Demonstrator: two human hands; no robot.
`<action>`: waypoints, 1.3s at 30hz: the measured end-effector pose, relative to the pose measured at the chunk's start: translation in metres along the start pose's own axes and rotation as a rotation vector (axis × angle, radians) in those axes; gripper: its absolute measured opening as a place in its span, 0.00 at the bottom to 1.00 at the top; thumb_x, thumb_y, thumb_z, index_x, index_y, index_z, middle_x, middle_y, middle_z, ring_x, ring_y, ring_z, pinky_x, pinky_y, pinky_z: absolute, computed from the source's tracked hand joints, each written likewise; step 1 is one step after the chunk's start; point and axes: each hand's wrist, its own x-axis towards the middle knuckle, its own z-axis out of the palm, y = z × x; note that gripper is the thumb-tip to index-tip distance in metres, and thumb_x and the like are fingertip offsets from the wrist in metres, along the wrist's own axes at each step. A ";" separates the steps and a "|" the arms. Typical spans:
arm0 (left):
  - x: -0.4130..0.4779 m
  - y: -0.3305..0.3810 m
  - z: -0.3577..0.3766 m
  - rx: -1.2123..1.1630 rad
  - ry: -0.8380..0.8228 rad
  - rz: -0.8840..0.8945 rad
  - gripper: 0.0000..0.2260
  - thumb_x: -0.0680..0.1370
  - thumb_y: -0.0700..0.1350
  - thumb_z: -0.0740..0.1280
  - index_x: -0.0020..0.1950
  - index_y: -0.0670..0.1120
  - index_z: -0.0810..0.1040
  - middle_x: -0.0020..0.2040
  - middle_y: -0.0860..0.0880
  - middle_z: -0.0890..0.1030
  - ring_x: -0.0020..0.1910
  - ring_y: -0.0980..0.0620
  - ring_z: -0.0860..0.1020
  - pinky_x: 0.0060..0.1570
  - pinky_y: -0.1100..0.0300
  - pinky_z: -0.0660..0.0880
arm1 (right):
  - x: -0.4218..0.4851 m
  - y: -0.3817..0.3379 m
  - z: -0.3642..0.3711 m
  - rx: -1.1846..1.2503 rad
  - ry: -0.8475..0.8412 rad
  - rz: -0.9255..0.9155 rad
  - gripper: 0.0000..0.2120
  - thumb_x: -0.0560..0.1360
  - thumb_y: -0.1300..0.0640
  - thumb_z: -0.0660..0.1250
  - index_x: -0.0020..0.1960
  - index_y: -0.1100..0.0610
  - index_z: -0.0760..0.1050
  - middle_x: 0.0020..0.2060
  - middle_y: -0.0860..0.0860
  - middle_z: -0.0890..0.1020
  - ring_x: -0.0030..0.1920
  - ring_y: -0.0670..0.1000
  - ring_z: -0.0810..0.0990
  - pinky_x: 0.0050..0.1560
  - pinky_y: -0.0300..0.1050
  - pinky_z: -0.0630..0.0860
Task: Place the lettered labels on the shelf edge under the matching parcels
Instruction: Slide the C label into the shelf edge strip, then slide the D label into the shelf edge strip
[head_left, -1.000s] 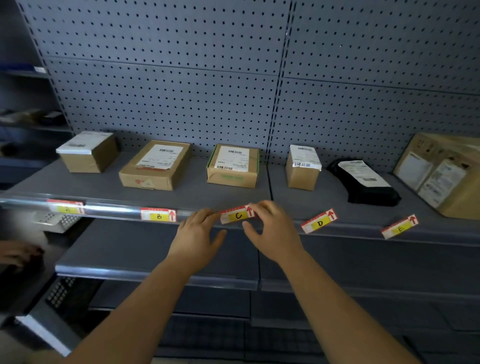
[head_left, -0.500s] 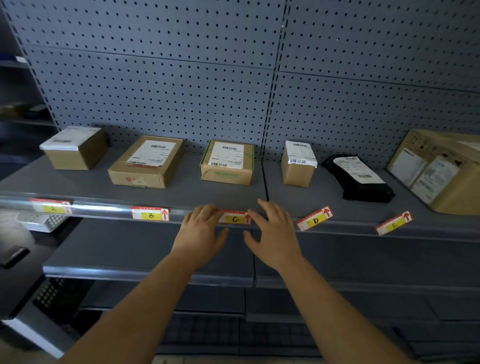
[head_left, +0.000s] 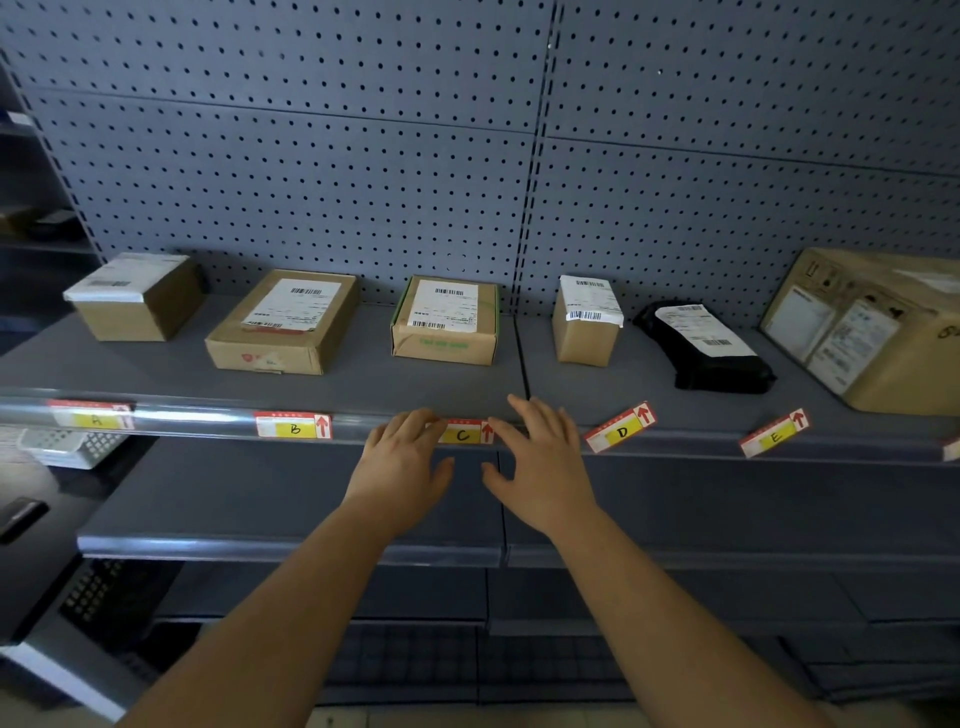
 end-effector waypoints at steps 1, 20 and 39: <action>0.000 -0.001 0.001 -0.004 -0.002 0.000 0.21 0.77 0.52 0.63 0.68 0.46 0.70 0.65 0.49 0.71 0.65 0.47 0.68 0.66 0.48 0.63 | -0.001 0.000 0.000 0.004 -0.004 0.005 0.27 0.74 0.41 0.64 0.70 0.48 0.69 0.75 0.51 0.60 0.76 0.55 0.54 0.75 0.57 0.45; 0.002 -0.004 -0.004 -0.053 -0.042 -0.017 0.23 0.78 0.54 0.61 0.71 0.49 0.66 0.68 0.51 0.68 0.68 0.50 0.63 0.69 0.52 0.56 | 0.000 -0.005 0.005 0.011 -0.024 0.061 0.28 0.72 0.40 0.66 0.70 0.48 0.69 0.75 0.51 0.59 0.76 0.54 0.53 0.76 0.56 0.43; 0.008 0.073 0.014 -0.219 -0.015 0.079 0.20 0.77 0.53 0.62 0.67 0.48 0.70 0.65 0.51 0.71 0.65 0.49 0.67 0.65 0.52 0.62 | -0.055 0.075 -0.051 0.175 0.131 0.183 0.20 0.75 0.45 0.66 0.65 0.51 0.75 0.60 0.48 0.75 0.61 0.50 0.71 0.58 0.47 0.73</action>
